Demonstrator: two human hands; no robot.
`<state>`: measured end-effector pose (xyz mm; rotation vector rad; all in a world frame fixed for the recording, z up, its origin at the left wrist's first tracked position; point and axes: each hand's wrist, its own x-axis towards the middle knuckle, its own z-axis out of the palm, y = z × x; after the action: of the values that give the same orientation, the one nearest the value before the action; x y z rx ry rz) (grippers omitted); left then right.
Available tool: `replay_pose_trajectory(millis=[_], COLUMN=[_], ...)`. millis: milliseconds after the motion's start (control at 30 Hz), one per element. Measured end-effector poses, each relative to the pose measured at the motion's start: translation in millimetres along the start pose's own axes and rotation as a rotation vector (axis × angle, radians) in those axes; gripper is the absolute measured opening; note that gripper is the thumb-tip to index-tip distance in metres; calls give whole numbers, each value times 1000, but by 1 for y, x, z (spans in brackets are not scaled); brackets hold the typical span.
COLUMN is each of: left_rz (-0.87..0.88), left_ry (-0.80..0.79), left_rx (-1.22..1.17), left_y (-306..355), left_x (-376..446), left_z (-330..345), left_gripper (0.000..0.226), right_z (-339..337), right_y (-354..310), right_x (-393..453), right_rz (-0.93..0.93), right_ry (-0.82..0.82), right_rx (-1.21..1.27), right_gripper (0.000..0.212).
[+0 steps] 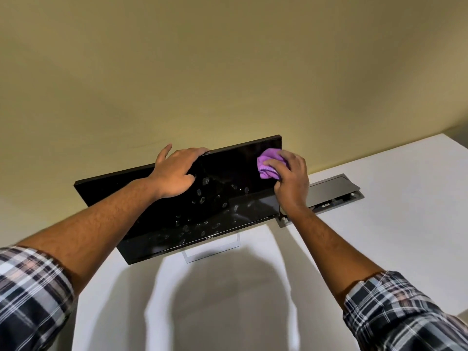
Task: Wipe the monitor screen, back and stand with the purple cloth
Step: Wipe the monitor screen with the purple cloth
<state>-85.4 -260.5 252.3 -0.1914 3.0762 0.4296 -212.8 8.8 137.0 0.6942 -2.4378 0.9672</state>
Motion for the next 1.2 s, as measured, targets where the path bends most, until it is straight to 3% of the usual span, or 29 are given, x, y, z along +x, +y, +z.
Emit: replay_pose_trajectory(millis=[367, 600, 733, 833, 933, 1033, 1100, 1133, 1200], left_rz=[-15, -23, -28, -24, -25, -27, -23, -22, -24], left_ry=[-15, -8, -10, -4, -9, -5, -5, -6, -8], left_rx=[4, -3, 6, 7, 14, 15, 13, 11, 7], left_y=[0, 2, 3, 2, 2, 1, 0, 0, -1], left_x=[3, 4, 4, 4, 5, 6, 5, 5, 5], left_z=[3, 6, 7, 7, 9, 9, 9, 9, 9], left_gripper=[80, 80, 80, 81, 83, 84, 85, 85, 86], right_z=[61, 76, 86, 123, 133, 114, 105, 101, 88], right_y=[37, 47, 35, 42, 4, -42, -40, -29, -9], right_x=[-102, -139, -139, -154, -162, -163, -162, -162, -155], right_rz=[273, 480, 629, 772, 858, 748, 619, 645, 773], right_ry=[-40, -63, -5, -28, 17, 8, -101, -160, -66], right_rx=[68, 156, 194, 338, 442, 518, 521, 523, 553], right_gripper=[79, 52, 50, 31, 33, 22, 37, 38, 42])
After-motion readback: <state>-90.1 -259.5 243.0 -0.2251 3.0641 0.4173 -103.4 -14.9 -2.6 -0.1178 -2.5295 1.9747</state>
